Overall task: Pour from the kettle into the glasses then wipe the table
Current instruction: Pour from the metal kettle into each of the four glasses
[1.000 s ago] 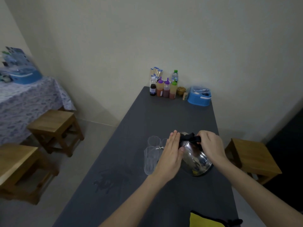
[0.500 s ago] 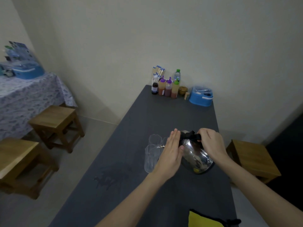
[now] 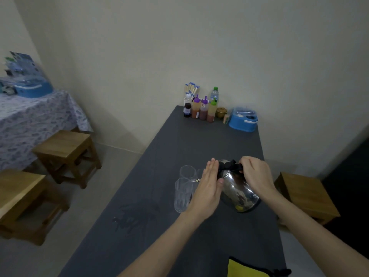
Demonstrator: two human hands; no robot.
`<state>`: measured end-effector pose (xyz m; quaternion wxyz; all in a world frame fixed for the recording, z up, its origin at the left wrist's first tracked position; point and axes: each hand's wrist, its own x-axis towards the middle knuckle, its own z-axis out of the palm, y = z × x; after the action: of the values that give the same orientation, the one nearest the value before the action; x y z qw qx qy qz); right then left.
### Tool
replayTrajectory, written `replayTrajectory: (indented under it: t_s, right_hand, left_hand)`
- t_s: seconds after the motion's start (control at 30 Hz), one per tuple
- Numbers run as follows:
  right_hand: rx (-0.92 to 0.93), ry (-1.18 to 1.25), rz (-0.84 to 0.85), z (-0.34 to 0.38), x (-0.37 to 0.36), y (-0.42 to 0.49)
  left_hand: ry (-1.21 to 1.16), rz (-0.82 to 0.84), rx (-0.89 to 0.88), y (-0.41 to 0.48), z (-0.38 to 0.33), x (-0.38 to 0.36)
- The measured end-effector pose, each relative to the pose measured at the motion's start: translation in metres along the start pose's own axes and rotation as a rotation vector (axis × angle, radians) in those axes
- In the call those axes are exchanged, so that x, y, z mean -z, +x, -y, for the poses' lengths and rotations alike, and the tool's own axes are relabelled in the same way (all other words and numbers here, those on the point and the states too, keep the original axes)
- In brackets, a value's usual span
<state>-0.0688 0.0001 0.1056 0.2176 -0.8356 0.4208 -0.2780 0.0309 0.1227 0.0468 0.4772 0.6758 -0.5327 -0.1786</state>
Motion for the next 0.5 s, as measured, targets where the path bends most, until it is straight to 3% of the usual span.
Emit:
replayTrajectory:
  t_s: [0.5]
  right_hand:
    - [0.058, -0.055, -0.002, 0.003, 0.005, 0.012]
  left_hand:
    - [-0.007, 0.000, -0.008, 0.009, 0.000, 0.001]
